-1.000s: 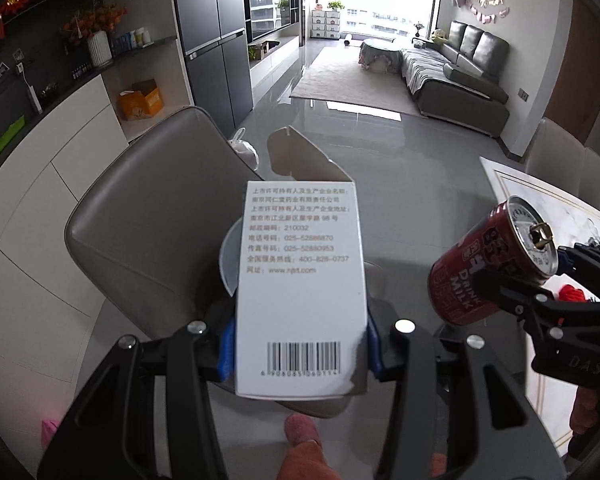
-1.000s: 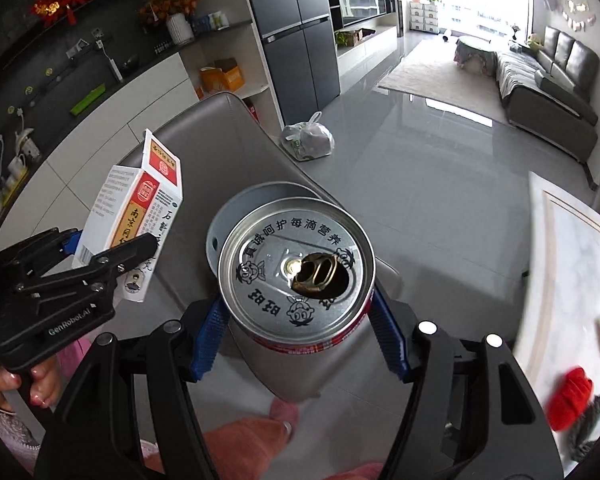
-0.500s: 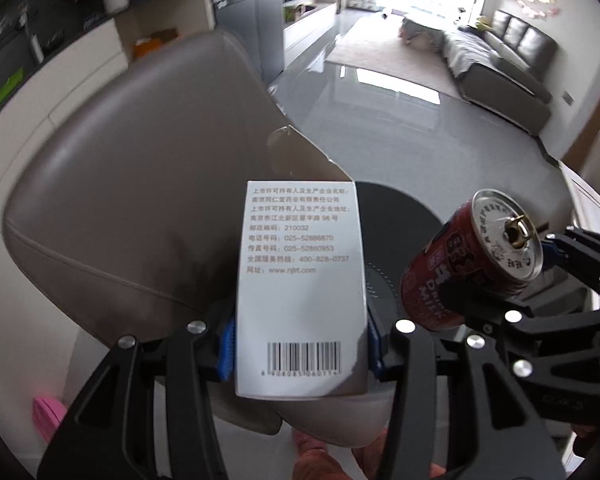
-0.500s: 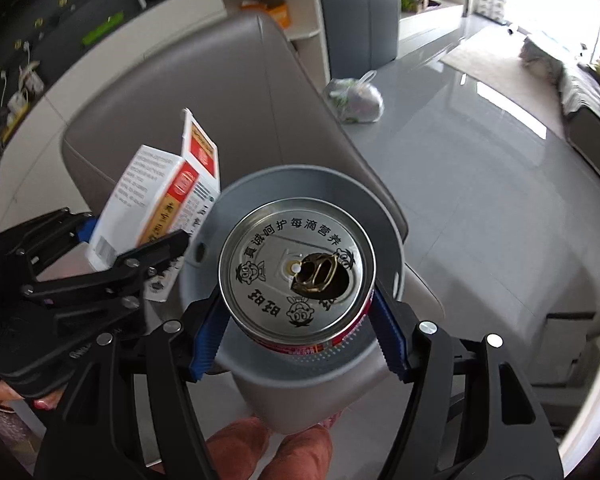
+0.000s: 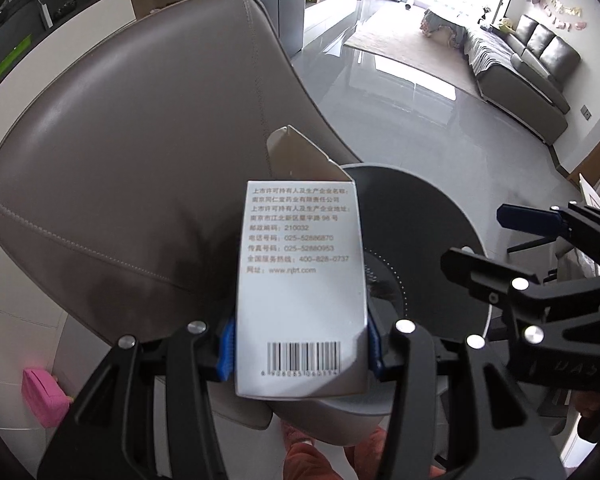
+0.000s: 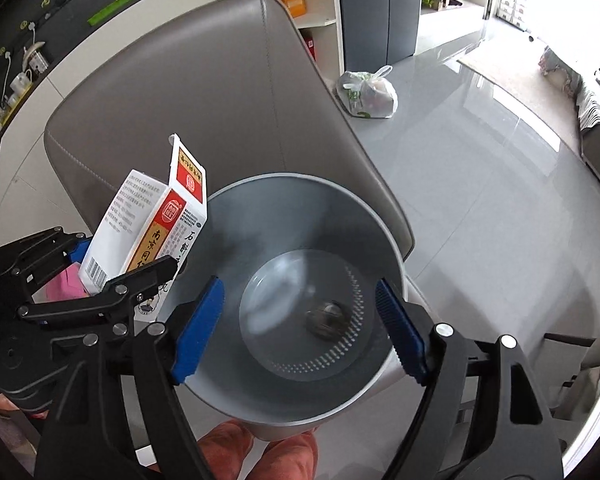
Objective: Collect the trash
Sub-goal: 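Open the right tool to drop the can while the left tool drops the box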
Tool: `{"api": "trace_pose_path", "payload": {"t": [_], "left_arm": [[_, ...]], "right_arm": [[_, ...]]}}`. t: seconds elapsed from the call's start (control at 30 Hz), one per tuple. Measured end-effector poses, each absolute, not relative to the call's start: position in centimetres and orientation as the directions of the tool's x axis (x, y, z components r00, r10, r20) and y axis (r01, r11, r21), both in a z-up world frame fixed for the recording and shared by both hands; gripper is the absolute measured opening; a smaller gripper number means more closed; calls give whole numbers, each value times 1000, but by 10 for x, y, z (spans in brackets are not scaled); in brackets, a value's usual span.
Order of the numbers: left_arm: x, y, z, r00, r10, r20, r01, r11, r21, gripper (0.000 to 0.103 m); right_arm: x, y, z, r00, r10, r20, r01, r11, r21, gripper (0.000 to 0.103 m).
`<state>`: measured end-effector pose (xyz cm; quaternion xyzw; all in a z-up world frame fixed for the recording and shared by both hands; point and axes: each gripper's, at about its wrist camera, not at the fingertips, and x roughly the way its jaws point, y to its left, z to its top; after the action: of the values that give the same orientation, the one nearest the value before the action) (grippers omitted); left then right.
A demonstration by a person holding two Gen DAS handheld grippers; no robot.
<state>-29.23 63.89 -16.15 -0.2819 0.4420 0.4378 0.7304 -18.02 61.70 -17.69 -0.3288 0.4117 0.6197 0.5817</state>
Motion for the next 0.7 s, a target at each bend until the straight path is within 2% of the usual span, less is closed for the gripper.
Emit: {"api": "trace_pose_path", "payload": {"t": [0.3,0.33,0.43,0.7], "left_arm": [[-283,651,-163,257,382,-888,-868,495,-38,52],[-282,652,-164,257,379,-889,-865,500,-37,61],[-273,655,-165,263,387,-884,-855,519,-27,73],[-267,649,-151,281,386,-879,-828,560,-18,74]], "right_arm": [[-167,607,-162,-59,464,-884,-990,86,111,75],[-166,604,-160,-55,464,-884,-990,92,110,75],[-164,600,-158,-40,463,-885,-988,111,103,75],[-152,581,-141,-18,474,-880,-983,155,103,75]]}}
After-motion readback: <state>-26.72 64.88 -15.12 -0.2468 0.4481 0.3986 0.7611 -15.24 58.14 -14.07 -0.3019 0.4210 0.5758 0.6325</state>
